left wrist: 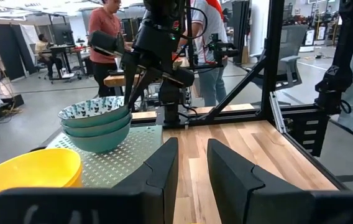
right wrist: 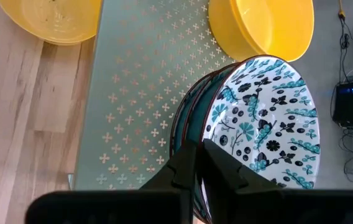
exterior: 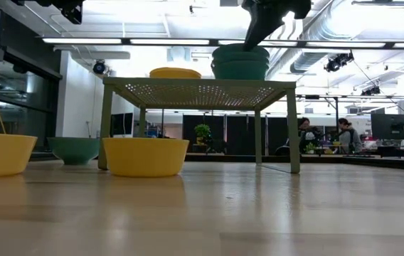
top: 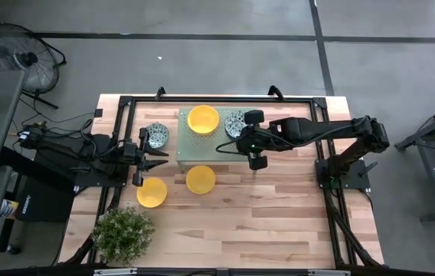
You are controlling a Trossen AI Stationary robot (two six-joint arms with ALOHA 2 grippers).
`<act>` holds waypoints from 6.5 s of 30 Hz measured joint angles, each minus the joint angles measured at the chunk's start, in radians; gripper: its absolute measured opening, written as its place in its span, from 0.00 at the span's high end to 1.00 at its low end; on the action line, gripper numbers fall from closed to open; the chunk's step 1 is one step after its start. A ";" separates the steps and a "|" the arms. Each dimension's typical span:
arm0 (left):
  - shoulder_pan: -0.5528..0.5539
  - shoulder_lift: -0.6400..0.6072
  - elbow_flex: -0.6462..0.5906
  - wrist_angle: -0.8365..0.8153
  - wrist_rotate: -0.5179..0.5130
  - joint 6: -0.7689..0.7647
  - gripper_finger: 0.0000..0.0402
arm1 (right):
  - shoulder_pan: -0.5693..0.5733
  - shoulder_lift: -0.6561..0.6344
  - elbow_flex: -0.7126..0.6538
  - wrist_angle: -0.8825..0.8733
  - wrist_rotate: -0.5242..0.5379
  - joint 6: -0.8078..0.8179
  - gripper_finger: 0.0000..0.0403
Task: Pick & Place Mini bowls
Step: Stack the blue bowl on top of the blue bowls on the shelf, then stack the yellow bowl on top of the yellow bowls on the shelf
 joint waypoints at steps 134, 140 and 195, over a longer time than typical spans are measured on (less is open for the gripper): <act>0.000 0.001 0.001 -0.053 0.182 -0.062 0.79 | 0.157 0.574 0.006 0.551 -0.302 0.047 0.99; 0.000 0.001 0.001 -0.053 0.182 -0.063 0.79 | 0.179 0.572 0.041 0.506 -0.351 0.079 0.99; 0.000 0.000 0.001 -0.053 0.189 -0.071 0.79 | -0.189 0.544 0.814 -0.100 -0.328 0.001 1.00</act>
